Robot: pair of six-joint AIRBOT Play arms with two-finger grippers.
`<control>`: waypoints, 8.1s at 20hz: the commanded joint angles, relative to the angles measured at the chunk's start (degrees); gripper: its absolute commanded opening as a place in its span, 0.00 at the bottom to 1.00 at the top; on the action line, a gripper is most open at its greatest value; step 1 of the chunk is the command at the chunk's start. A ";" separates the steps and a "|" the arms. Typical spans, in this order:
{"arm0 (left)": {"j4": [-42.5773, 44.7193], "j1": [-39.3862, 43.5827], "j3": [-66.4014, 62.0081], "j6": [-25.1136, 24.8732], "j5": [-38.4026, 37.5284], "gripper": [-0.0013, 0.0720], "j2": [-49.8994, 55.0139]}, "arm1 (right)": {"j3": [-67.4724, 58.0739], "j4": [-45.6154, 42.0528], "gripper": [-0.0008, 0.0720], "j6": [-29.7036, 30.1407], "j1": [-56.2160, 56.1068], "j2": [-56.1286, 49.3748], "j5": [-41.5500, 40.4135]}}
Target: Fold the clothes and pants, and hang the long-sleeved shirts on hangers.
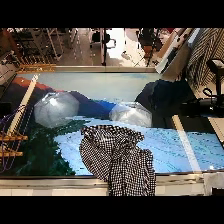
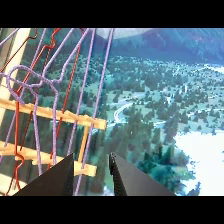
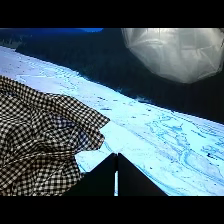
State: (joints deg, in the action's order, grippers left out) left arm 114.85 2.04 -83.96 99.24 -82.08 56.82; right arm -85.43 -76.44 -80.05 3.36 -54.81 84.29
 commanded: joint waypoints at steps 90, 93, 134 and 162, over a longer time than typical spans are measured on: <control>-36.59 -42.82 22.29 -24.33 17.05 0.65 11.80 | -10.12 5.90 0.05 -6.86 -28.28 -31.50 -29.92; -36.33 -40.54 22.29 -24.96 21.00 0.65 15.45 | -10.12 6.25 0.05 -6.91 -28.63 -31.50 -26.49; -95.12 -19.82 8.92 -85.13 -16.57 0.04 19.54 | -11.93 -15.54 0.05 11.45 -26.91 -21.44 -26.38; -101.48 -13.42 8.96 -70.44 -2.99 0.03 29.09 | -11.96 -12.96 0.05 -5.62 -36.30 -18.88 -25.31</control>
State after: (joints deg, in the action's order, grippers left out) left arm 17.54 -13.39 -74.87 27.46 -90.52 85.36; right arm -97.34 -91.59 -90.67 -29.30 -76.86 54.13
